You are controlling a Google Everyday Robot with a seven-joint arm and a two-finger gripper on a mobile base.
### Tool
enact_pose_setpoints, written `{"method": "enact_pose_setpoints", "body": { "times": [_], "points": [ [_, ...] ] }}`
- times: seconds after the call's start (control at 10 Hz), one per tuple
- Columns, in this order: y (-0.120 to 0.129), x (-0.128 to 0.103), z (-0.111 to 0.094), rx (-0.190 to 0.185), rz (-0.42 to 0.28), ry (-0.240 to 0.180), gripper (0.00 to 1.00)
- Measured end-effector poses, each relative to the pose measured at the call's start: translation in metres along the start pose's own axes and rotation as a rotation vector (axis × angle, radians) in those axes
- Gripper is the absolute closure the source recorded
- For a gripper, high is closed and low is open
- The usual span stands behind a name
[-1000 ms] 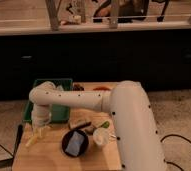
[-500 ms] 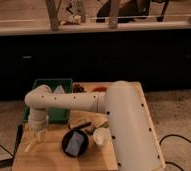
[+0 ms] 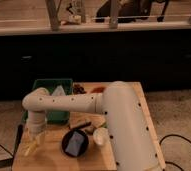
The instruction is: Place banana in table surface
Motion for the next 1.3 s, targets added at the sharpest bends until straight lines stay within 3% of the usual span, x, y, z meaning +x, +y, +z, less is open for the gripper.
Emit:
{"method": "enact_pose_setpoints", "body": {
  "times": [0.6,1.3],
  "points": [
    [0.0019,-0.0022,0.0021,-0.03,-0.023,-0.009,0.2],
    [0.0045,0.0,-0.0075,-0.012,-0.03,-0.002,0.2]
  ]
}}
